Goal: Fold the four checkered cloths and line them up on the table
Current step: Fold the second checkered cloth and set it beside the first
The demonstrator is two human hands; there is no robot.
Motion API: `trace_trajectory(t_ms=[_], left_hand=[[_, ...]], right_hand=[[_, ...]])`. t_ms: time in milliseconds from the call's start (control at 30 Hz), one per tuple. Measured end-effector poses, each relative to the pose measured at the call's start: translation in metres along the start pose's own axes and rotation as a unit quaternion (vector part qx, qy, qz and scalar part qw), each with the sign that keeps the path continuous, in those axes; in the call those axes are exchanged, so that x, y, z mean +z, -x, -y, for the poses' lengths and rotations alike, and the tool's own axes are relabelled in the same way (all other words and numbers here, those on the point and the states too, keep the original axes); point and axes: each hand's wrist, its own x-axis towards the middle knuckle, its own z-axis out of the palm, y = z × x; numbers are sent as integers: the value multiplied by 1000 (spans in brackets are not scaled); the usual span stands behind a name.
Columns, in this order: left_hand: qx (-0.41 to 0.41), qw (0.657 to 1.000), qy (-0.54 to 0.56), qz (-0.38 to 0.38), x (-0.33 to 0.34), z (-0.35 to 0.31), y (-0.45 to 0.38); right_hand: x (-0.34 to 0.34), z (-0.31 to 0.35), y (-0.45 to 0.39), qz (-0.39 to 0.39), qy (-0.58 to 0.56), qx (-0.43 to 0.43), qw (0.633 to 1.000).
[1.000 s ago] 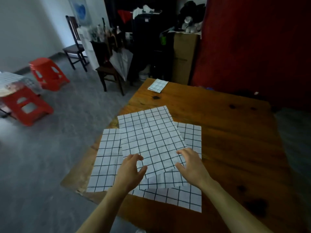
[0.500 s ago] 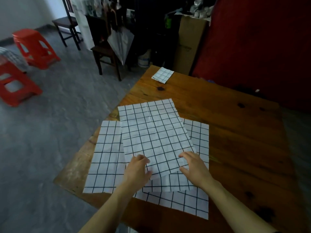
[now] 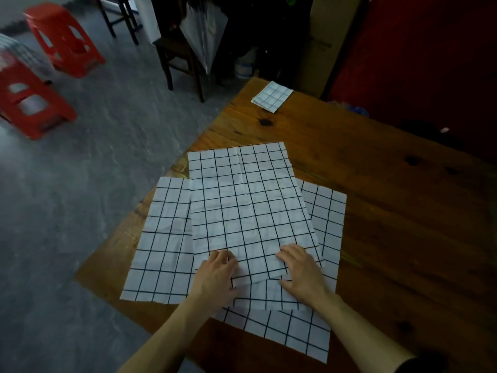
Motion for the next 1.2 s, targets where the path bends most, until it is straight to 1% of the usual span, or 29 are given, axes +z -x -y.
trace_trajectory(t_ms=[200, 300, 467, 567, 767, 867, 967, 1100, 1200], left_hand=[[17, 1000, -9, 4, 4, 4, -2], [13, 1000, 22, -7, 4, 7, -2], [17, 995, 78, -66, -1, 13, -1], [15, 988, 91, -125, -6, 16, 0], [33, 976, 93, -195, -27, 25, 4], [44, 973, 84, -209, -36, 34, 10], [57, 971, 75, -221, -42, 40, 16], [84, 966, 63, -238, -48, 41, 29], [85, 965, 61, -240, -48, 42, 37]], right_hand=[[5, -10, -2, 4, 6, -15, 1000], [5, -10, -5, -5, -4, -13, 1000], [6, -7, -8, -15, -2, -7, 1000], [5, -3, -10, -37, -12, -1, 999], [-12, 4, -10, -147, -45, 31, 988], [-25, 3, -6, -163, -44, 37, 985], [-32, 2, 1, -161, -45, 37, 985], [-42, 7, 24, -166, -36, 42, 985], [-45, 10, 46, -174, -37, 57, 982]])
